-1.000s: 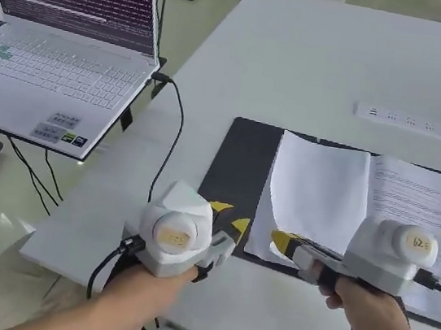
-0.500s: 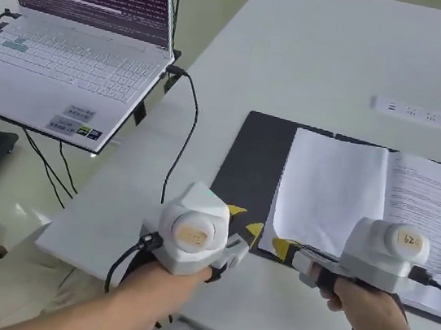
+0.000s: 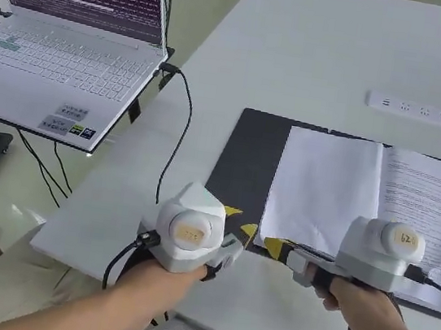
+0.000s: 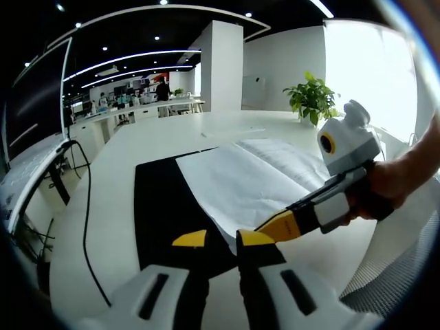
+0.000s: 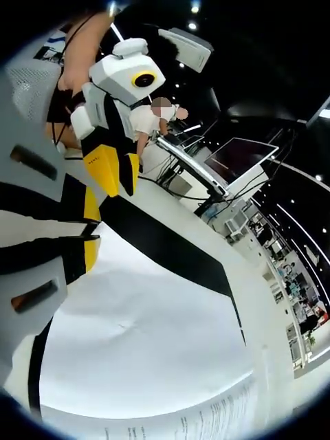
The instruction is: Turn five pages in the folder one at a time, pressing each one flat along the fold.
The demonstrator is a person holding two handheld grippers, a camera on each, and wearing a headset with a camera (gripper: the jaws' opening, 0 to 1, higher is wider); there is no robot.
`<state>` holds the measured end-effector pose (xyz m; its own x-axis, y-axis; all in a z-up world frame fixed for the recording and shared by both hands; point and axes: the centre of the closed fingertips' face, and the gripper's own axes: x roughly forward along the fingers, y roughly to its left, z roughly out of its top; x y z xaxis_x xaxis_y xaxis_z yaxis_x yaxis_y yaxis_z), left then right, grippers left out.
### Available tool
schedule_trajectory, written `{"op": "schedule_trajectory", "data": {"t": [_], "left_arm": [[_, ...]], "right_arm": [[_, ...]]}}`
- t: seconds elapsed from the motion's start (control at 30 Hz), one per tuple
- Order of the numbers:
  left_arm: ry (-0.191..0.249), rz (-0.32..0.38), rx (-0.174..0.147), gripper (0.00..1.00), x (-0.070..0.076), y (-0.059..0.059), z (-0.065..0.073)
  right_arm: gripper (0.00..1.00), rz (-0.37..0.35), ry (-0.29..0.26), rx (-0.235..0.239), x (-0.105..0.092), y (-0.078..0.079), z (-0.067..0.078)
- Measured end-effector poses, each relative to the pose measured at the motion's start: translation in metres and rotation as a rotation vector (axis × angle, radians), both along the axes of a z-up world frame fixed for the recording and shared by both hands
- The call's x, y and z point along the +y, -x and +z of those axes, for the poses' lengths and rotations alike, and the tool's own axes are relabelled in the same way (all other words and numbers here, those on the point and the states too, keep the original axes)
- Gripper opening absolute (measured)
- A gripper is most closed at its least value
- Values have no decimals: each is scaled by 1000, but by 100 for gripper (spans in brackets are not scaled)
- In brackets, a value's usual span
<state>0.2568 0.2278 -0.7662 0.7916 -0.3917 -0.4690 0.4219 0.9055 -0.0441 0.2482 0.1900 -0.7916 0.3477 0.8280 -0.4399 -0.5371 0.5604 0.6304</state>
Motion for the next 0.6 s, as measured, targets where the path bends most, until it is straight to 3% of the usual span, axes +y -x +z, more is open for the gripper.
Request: {"op": "schedule_trajectory", "data": {"t": [0.3, 0.6], "left_arm": [[-11, -91, 25, 14, -23, -10, -21], [-17, -119, 39, 14, -43, -29, -34]], "right_arm": [[4, -108, -42, -4, -34, -27, 12], [3, -202, -76, 10, -67, -50, 20]]}}
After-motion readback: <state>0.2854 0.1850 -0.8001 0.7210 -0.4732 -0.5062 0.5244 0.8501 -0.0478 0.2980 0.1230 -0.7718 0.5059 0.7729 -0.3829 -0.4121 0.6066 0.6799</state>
